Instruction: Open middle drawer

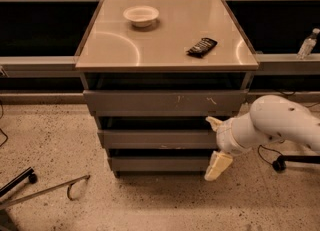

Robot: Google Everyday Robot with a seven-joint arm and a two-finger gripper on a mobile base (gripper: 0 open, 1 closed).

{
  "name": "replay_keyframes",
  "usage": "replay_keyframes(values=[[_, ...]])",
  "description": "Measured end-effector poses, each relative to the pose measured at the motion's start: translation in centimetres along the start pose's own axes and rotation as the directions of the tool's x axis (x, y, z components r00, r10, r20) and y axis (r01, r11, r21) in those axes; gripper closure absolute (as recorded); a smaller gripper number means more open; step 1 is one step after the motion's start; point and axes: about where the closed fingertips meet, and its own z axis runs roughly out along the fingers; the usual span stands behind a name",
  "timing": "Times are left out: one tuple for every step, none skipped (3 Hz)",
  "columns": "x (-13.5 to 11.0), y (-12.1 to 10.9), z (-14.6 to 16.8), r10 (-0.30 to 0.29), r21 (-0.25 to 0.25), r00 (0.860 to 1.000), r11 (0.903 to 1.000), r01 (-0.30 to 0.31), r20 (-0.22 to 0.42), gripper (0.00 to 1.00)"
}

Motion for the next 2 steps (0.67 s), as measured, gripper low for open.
replay_keyframes(values=[[1.2, -1.2, 3.9, -0.019, -0.024, 0.999, 0.9995, 0.020, 0.037, 0.00], [3.2, -0.9, 7.8, 0.016, -0.070, 0.998, 0.9975, -0.012, 0.056, 0.00]])
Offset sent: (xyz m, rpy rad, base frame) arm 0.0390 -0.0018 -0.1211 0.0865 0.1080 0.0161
